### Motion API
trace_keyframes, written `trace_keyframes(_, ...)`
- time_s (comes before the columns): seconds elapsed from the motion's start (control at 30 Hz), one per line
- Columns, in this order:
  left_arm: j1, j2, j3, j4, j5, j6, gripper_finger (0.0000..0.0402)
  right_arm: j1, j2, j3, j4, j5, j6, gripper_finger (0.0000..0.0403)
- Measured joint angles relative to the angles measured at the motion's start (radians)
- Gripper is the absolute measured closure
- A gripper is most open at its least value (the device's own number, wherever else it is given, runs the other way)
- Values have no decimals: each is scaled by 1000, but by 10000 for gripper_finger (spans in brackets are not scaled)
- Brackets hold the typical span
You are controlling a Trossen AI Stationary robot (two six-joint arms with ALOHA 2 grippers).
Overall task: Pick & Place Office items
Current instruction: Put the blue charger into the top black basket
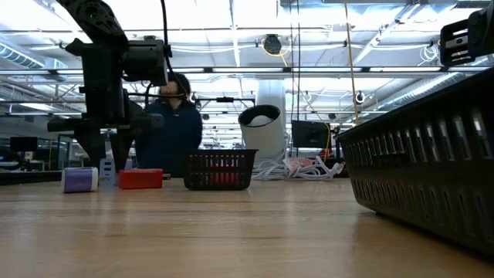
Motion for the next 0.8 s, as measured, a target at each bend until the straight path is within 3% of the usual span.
trace_keyframes(0.37,0,0,0,1,-8,13,256,0,0,0,0,0,0,174)
trace_keyframes(0.8,0,0,1,5,-2,128,264,0,0,0,0,0,0,175)
